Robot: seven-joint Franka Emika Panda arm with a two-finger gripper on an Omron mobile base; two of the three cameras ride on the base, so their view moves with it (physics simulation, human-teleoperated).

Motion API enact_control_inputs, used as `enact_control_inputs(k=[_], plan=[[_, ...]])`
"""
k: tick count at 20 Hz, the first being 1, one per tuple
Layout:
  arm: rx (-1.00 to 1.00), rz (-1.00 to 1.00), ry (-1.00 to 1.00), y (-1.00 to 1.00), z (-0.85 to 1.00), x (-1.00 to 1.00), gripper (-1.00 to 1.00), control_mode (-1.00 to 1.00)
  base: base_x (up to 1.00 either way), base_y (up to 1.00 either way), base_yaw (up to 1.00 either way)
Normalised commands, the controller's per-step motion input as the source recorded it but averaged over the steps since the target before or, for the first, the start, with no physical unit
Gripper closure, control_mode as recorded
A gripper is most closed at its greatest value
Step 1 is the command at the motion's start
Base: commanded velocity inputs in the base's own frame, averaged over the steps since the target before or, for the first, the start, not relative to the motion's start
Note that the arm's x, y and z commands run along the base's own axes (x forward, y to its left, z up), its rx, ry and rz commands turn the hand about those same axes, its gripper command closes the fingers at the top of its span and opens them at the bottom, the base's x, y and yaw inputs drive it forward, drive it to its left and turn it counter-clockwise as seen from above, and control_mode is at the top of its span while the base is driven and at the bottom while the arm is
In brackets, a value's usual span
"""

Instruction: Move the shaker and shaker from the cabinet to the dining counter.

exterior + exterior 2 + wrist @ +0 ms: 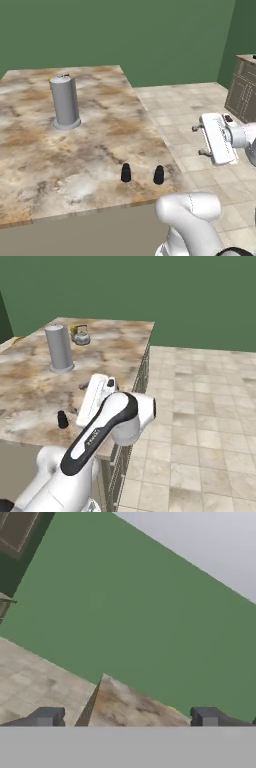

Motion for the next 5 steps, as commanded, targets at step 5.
enact_control_inputs(k=[5], plan=[[0.00,0.00,-0.21,-0.39,0.23,-0.96,-1.00,-1.00,0.00,0.00,0.00]])
